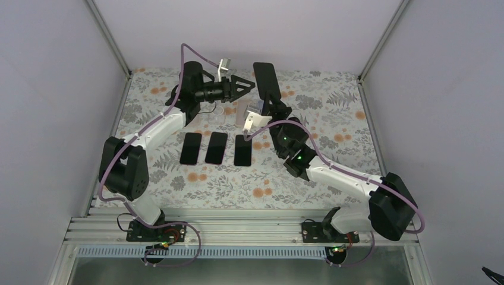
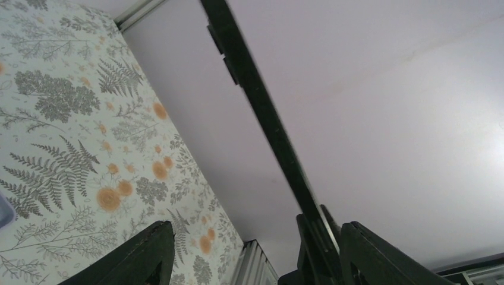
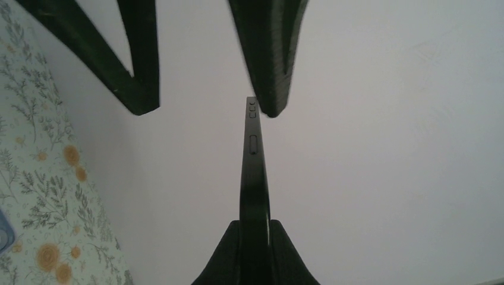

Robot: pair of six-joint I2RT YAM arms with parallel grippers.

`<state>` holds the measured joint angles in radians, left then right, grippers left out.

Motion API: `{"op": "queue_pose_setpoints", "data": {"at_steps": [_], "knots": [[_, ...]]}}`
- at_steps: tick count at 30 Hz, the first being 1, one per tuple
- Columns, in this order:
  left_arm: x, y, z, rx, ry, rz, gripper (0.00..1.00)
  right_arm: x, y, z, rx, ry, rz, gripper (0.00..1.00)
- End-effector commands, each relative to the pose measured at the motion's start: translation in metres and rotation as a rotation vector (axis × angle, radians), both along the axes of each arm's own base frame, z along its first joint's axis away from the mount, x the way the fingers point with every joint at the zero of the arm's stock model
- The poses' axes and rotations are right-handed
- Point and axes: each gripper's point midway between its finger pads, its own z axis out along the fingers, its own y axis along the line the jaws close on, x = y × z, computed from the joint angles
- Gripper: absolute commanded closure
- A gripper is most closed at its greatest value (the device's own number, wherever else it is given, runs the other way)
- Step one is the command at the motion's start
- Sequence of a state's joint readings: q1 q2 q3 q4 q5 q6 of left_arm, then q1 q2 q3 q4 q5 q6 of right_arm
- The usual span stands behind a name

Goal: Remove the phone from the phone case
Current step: Place the phone at the center of the board.

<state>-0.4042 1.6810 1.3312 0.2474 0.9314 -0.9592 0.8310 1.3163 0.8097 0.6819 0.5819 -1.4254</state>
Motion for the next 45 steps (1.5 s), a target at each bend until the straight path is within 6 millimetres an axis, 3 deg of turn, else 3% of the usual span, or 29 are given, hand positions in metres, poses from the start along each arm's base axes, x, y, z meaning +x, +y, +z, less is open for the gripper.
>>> {"op": "queue_pose_setpoints", "data": {"at_steps": [1, 8, 17, 26, 34, 37, 42, 45], "knots": [[-0.002, -0.003, 0.012, -0.035, -0.027, -0.034, 0.31, -0.007, -0.002, 0.02, 0.052, -0.077, 0.004, 0.96], [0.0, -0.006, 0.004, -0.026, -0.006, -0.031, 0.37, -0.013, 0.002, 0.008, 0.01, -0.085, 0.017, 0.96], [-0.005, -0.02, -0.012, -0.022, 0.059, -0.059, 0.46, -0.018, 0.006, 0.009, -0.01, -0.127, 0.01, 0.96], [-0.008, -0.026, -0.021, -0.039, 0.11, -0.075, 0.69, -0.032, 0.007, -0.006, -0.106, -0.208, 0.006, 0.96], [-0.008, -0.025, -0.027, -0.036, 0.129, -0.068, 0.95, -0.032, 0.007, -0.01, -0.111, -0.208, -0.005, 0.95], [-0.008, -0.024, -0.026, -0.036, 0.122, -0.066, 0.98, -0.033, 0.005, -0.01, -0.111, -0.206, -0.006, 0.82], [-0.001, -0.018, -0.019, -0.026, 0.075, -0.045, 0.97, -0.033, 0.002, -0.017, -0.088, -0.138, 0.008, 0.38], [0.006, -0.011, -0.017, 0.009, 0.046, -0.01, 0.98, -0.033, 0.002, -0.022, -0.043, -0.047, 0.035, 0.17]]}}
